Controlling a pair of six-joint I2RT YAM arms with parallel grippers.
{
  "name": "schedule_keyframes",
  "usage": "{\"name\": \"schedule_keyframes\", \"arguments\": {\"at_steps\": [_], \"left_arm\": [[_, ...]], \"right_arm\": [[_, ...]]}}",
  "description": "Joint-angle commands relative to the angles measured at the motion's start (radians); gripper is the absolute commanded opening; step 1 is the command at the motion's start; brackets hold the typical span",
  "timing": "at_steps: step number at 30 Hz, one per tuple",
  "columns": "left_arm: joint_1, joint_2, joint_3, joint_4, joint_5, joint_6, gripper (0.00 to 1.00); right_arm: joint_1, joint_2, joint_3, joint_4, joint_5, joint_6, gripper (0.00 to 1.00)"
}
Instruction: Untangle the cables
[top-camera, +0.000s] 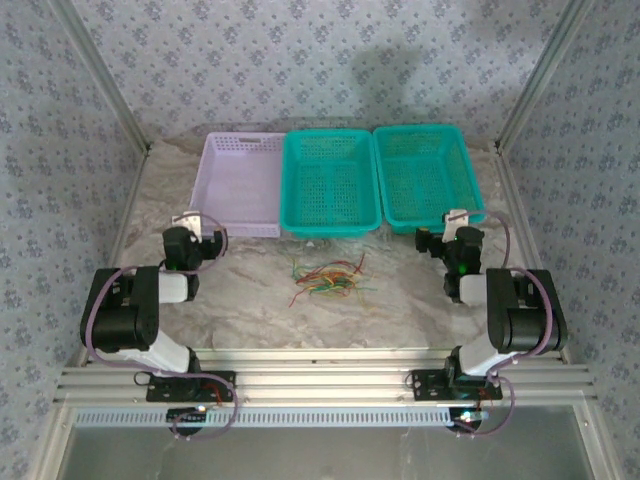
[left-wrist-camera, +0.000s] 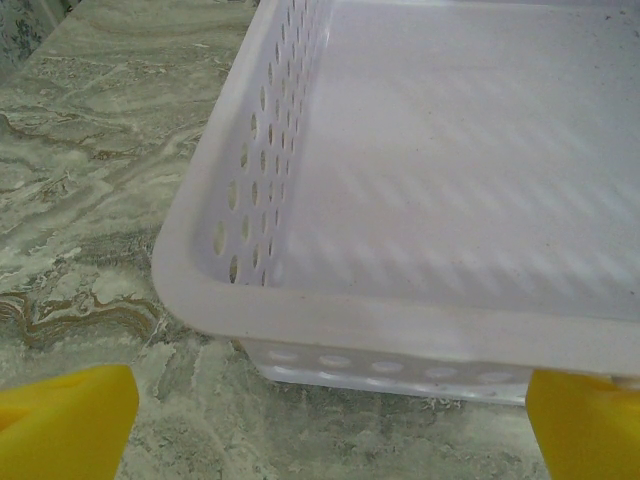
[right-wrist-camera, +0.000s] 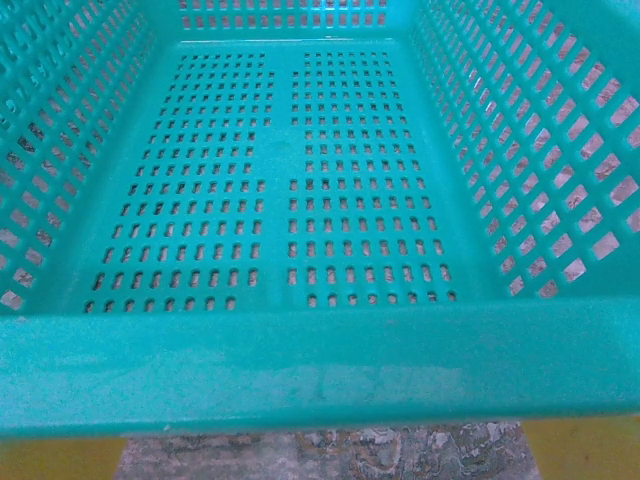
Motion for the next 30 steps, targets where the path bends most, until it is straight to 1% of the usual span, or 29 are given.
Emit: {"name": "schedule_keyframes", "arguments": {"at_steps": [1,20,22,26,29,30], "left_arm": [[-0.001,-0.011,0.014,0.03,0.016,0.006,1.0],[-0.001,-0.01,0.014,0.03,0.015,0.006,1.0],[-0.001,-0.01,0.014,0.03,0.016,0.006,1.0],[0.0,-0.01,0.014,0.03,0.015,0.006,1.0],[0.0,-0.01,0.014,0.03,0.015,0.006,1.0],[0.0,-0.01,0.014,0.03,0.015,0.006,1.0]], "right_arm": [[-0.005,0.001,0.018,-0.008,-0.004,0.014,1.0],[-0.006,-0.002,0.014,-0.005,-0.003,0.014,1.0],[0.002,-0.011,0.029,-0.037,0.056,0.027,1.0],[0.004,-0.018,0.025,-0.032,0.069,0.03,1.0],[0.034,-0.107,0.035,-0.116,0.143,0.016,1.0],[0.05,-0.138,0.037,-0.14,0.184,0.013,1.0]]}}
